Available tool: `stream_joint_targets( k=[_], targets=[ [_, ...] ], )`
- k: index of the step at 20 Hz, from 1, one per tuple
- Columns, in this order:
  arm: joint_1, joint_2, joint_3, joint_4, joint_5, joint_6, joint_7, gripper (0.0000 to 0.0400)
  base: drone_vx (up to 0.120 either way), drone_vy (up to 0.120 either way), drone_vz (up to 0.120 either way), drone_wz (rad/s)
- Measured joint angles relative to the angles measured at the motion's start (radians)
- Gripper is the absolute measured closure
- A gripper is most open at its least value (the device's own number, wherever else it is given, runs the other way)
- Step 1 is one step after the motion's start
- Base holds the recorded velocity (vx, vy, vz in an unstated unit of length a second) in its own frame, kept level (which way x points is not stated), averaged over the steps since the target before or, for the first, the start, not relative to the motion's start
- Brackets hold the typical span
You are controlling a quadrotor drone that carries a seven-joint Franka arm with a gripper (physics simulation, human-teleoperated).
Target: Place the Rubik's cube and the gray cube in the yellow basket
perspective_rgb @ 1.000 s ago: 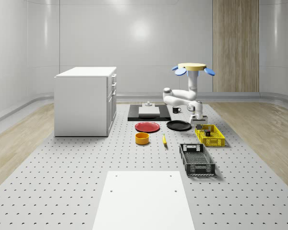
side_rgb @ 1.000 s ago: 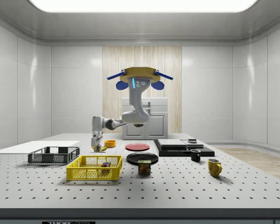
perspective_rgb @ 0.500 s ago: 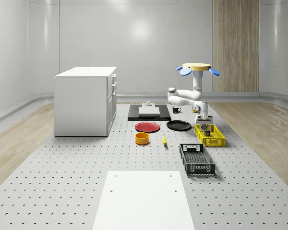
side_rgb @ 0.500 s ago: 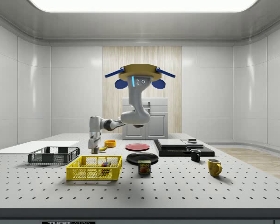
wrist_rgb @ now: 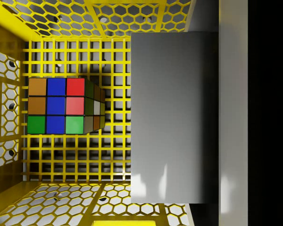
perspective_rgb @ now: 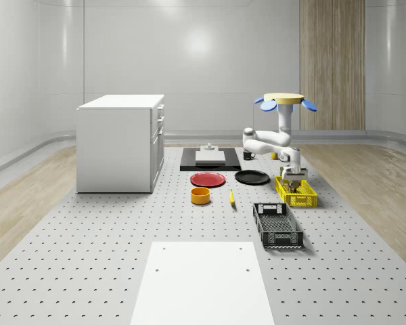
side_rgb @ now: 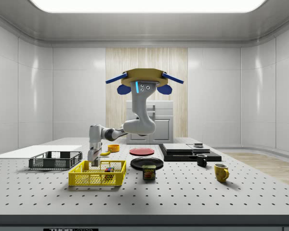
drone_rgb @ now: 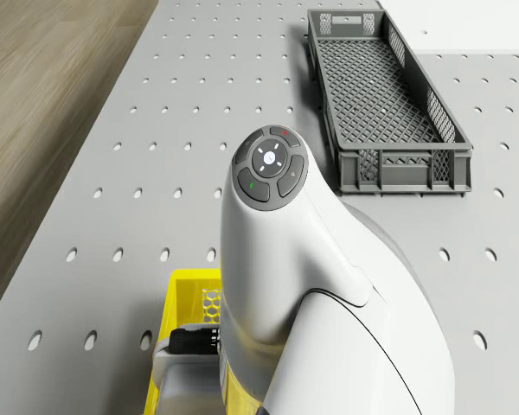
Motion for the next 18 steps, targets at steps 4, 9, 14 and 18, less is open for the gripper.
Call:
stream_joint_targets(
  k=[4, 9, 14, 18],
  targets=[
    [-0.001, -0.001, -0.006, 0.001, -0.005, 0.004, 0.000, 0.0150, 0.000, 0.080, 0.000, 0.000],
    [-0.010, -0.001, -0.057, 0.013, -0.052, 0.025, 0.002, 0.0150, 0.000, 0.000, 0.000, 0.000],
    [-0.024, 0.003, -0.121, 0.033, -0.111, 0.051, 0.004, 0.0150, 0.000, 0.000, 0.000, 0.000],
    [-0.035, 0.008, -0.166, 0.049, -0.152, 0.067, 0.005, 0.0150, 0.000, 0.000, 0.000, 0.000]
  ],
)
